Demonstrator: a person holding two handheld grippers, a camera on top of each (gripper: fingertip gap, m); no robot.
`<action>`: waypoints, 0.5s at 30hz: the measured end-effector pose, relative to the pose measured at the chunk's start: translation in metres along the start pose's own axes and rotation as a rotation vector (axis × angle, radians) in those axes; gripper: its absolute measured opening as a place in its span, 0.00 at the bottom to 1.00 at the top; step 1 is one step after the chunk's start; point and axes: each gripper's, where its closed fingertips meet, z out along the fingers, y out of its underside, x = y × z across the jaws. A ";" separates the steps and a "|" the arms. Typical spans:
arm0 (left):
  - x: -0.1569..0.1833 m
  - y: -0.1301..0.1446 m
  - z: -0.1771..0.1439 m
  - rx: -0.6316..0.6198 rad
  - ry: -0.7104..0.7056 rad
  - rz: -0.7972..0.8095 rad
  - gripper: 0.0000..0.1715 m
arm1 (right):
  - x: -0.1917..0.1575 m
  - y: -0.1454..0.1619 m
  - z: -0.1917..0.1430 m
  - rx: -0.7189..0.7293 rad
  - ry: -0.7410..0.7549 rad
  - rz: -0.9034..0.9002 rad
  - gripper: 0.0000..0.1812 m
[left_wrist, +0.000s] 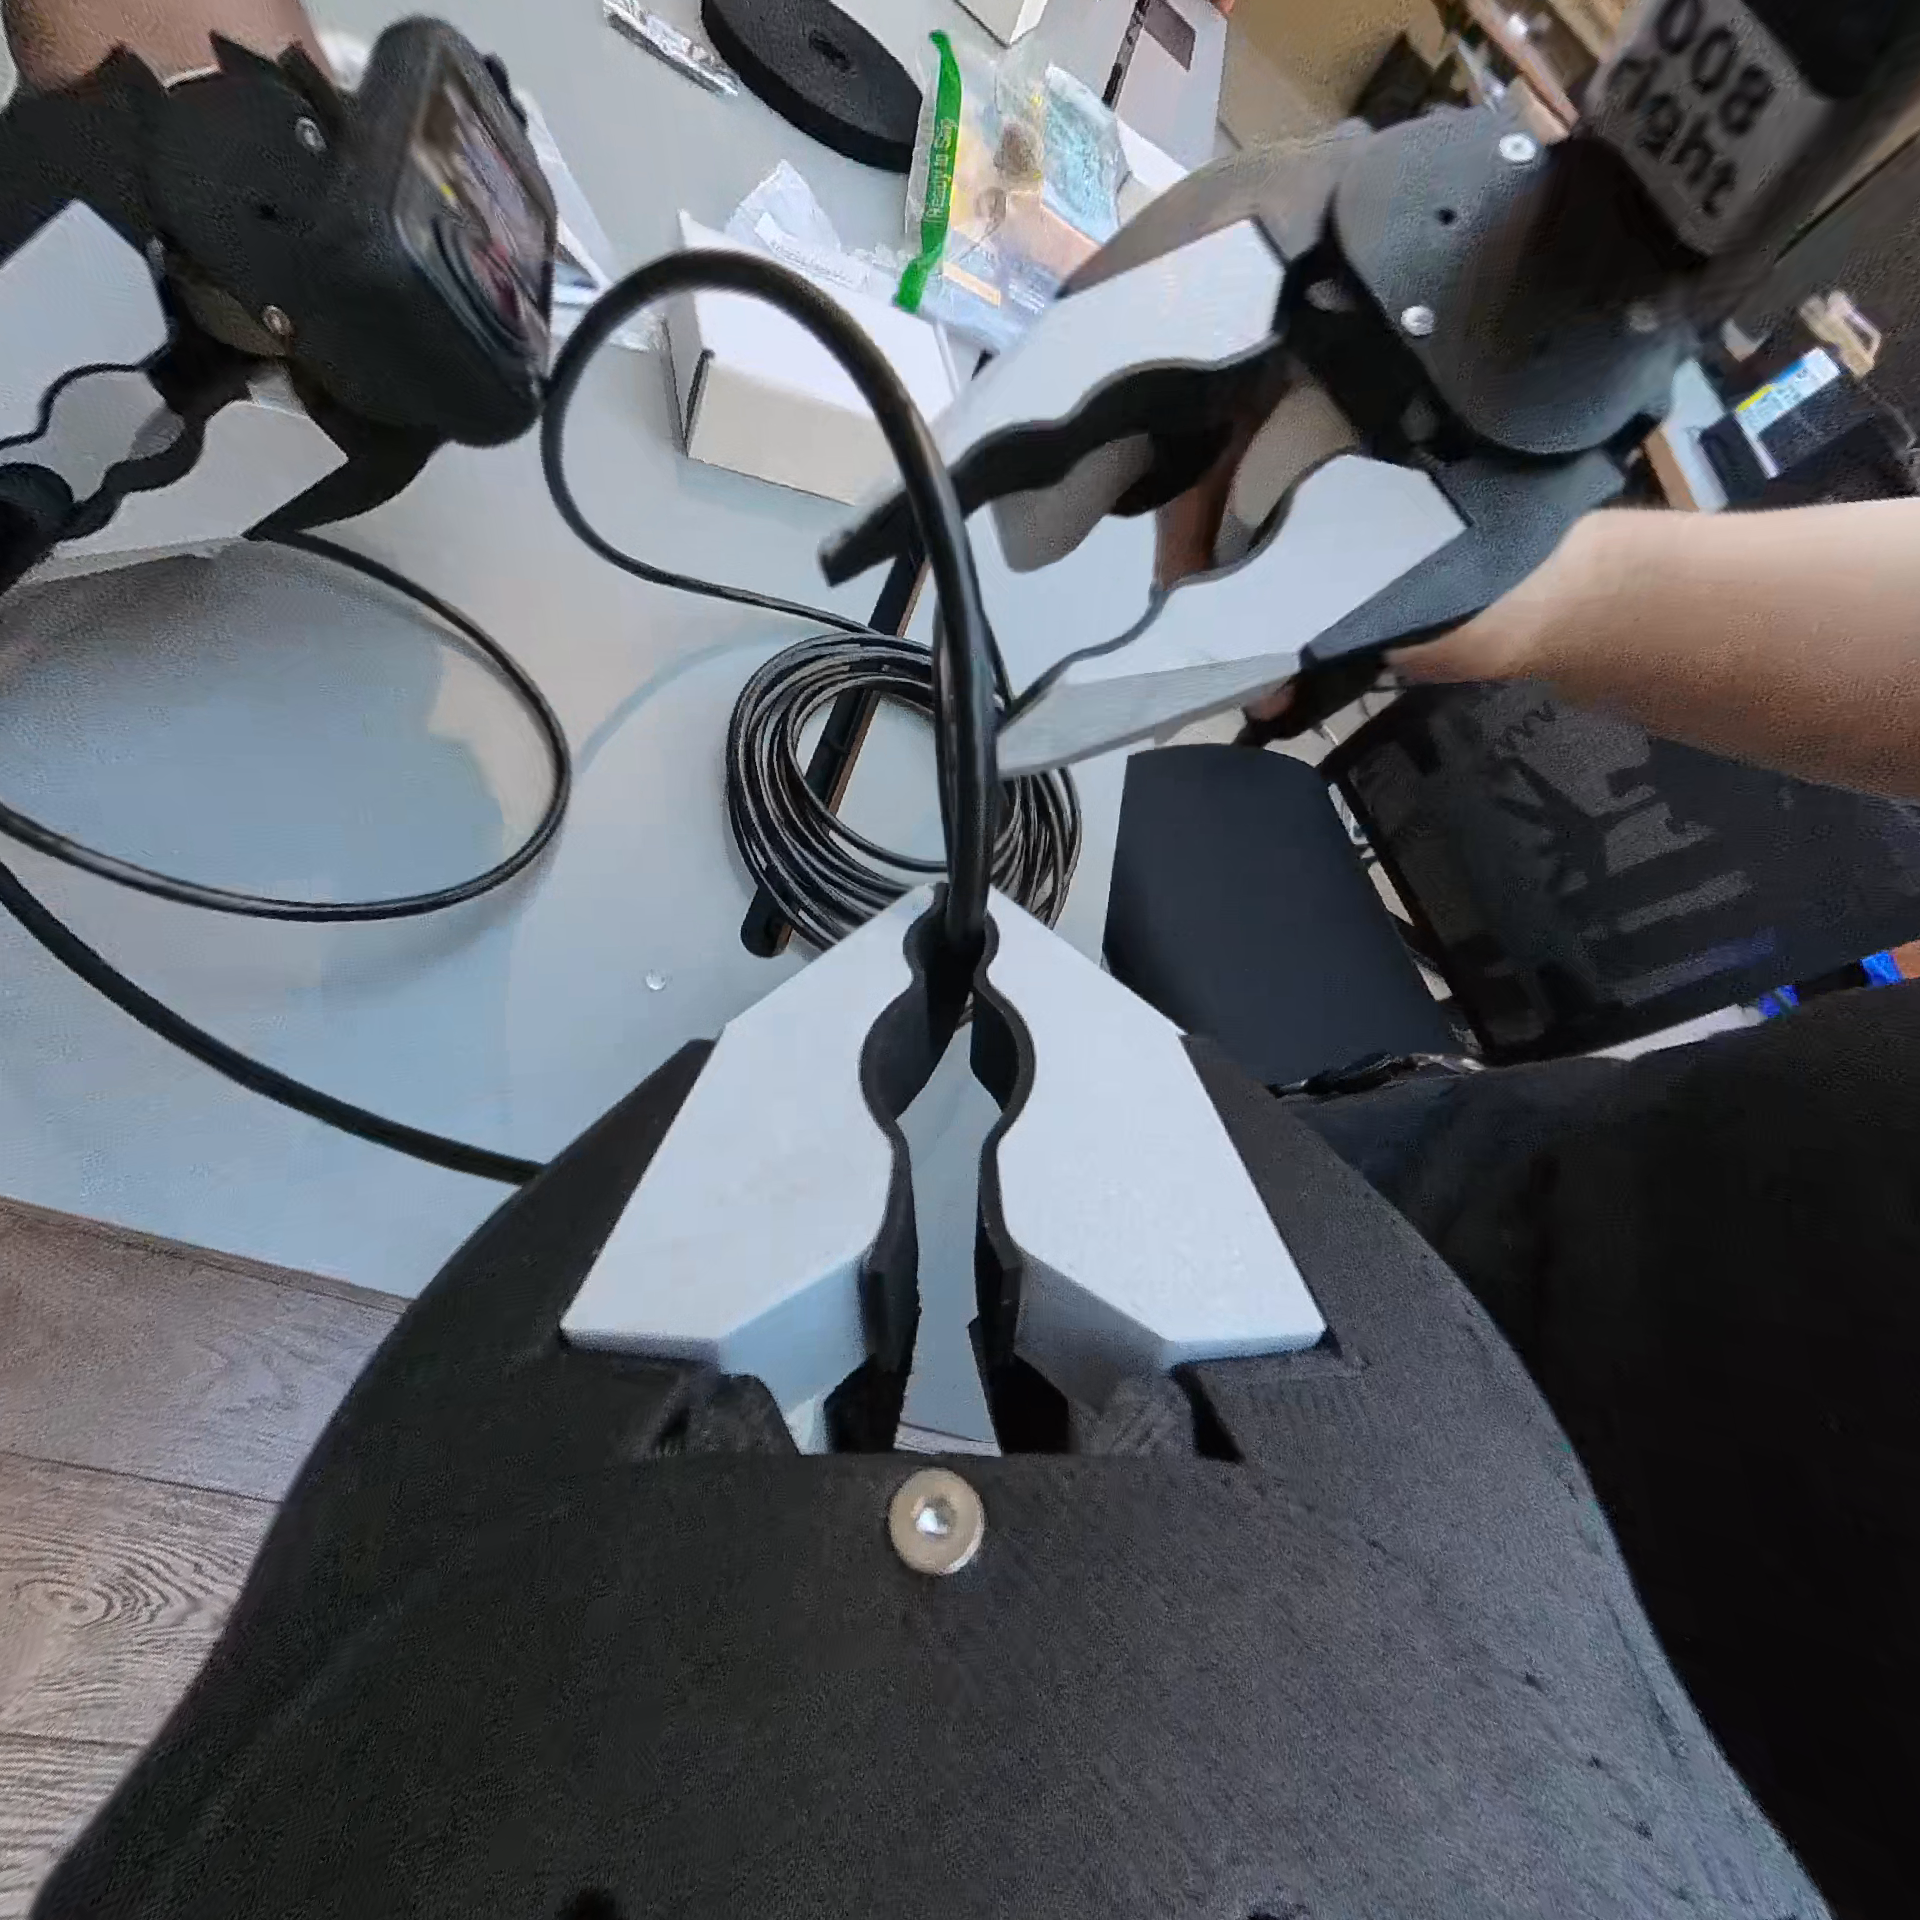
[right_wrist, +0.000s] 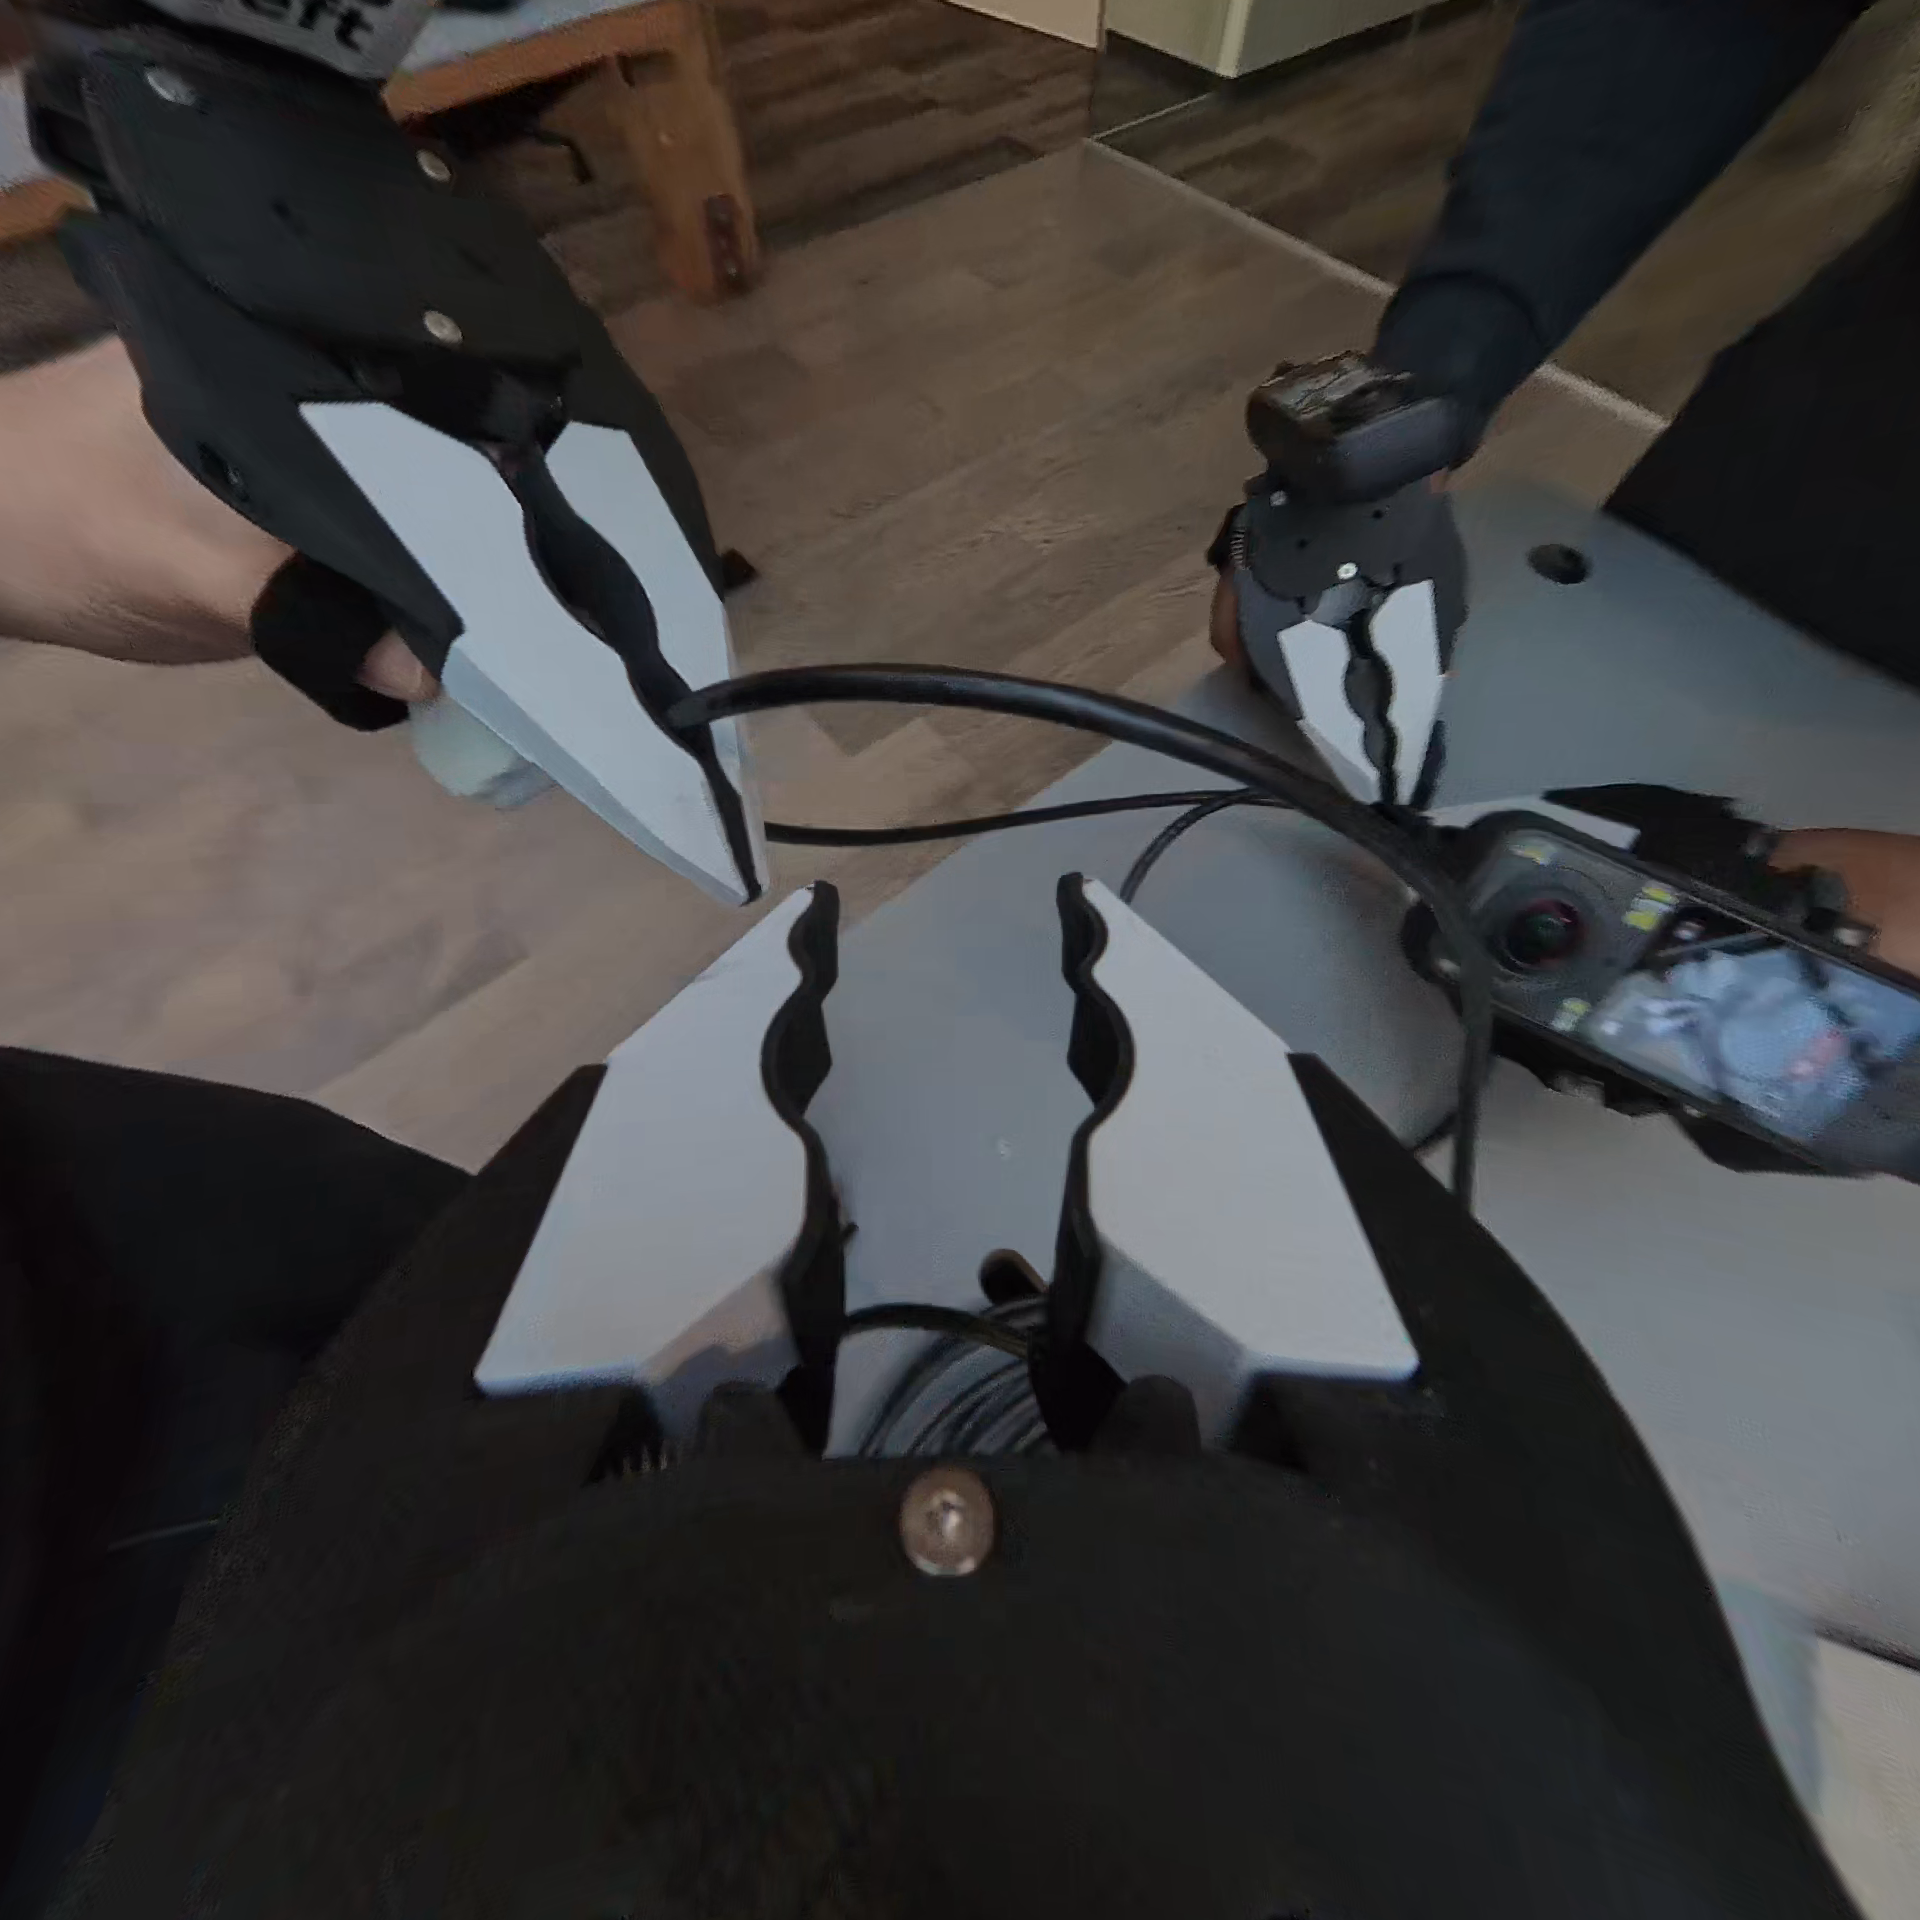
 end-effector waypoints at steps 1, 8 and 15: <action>0.002 -0.004 -0.003 -0.003 0.001 0.010 0.00 | 0.002 -0.004 0.004 0.009 -0.035 0.043 0.24; -0.002 -0.014 -0.015 0.030 0.018 -0.042 0.00 | 0.044 -0.019 -0.013 0.001 0.068 -0.052 0.21; -0.003 -0.028 -0.030 0.080 0.053 -0.076 0.00 | 0.061 -0.020 -0.051 -0.020 0.179 -0.158 0.19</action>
